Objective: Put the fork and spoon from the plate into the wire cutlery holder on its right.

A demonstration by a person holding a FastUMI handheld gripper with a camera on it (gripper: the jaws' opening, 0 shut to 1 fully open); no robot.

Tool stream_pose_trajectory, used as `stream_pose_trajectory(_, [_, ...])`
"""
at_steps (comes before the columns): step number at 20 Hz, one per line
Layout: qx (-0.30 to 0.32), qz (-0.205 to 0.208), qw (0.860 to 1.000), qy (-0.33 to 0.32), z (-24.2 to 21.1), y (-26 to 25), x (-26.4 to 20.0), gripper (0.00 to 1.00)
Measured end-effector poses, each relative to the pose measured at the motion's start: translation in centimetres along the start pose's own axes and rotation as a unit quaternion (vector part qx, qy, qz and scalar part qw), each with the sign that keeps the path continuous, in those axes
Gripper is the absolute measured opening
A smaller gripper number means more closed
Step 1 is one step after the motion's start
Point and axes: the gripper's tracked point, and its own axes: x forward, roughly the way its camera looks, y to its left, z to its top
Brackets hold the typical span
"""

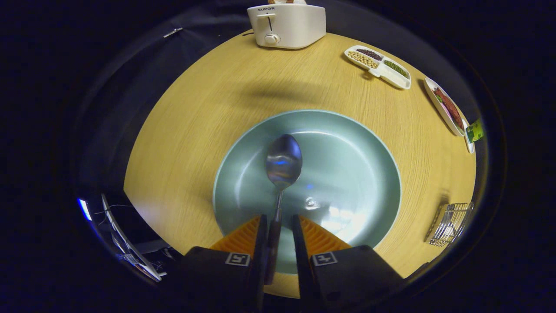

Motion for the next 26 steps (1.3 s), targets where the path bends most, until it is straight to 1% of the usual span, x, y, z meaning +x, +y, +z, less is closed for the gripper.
stream_pose_trajectory(1, [0.003, -0.001, 1.0, 0.005, -0.1, -0.1, 0.1, 0.14])
stream_pose_trajectory(2, [0.009, 0.003, 1.0, 0.004, 0.0, -0.1, -0.1, 0.13])
stream_pose_trajectory(3, [0.014, 0.012, 1.0, 0.0, 0.2, 0.0, 0.0, 0.1])
stream_pose_trajectory(5, [0.023, 0.049, 0.998, -0.013, 0.6, 0.5, -0.4, 0.07])
stream_pose_trajectory(7, [0.027, 0.068, 0.997, -0.03, 1.4, 0.4, -1.5, 0.07])
stream_pose_trajectory(11, [0.017, 0.087, 0.995, -0.053, 2.3, -1.3, -4.8, 0.07])
stream_pose_trajectory(13, [0.001, 0.089, 0.994, -0.059, 2.4, -2.8, -7.4, 0.07])
stream_pose_trajectory(14, [-0.008, 0.09, 0.994, -0.058, 2.5, -4.3, -7.9, 0.07])
stream_pose_trajectory(17, [-0.017, 0.094, 0.994, -0.054, 2.2, -8.0, -11.8, 0.07])
stream_pose_trajectory(22, [-0.005, 0.078, 0.996, -0.046, 1.0, -15.3, -17.6, 0.07])
stream_pose_trajectory(26, [-0.009, 0.047, 0.998, -0.027, -1.7, -20.5, -20.9, 0.07])
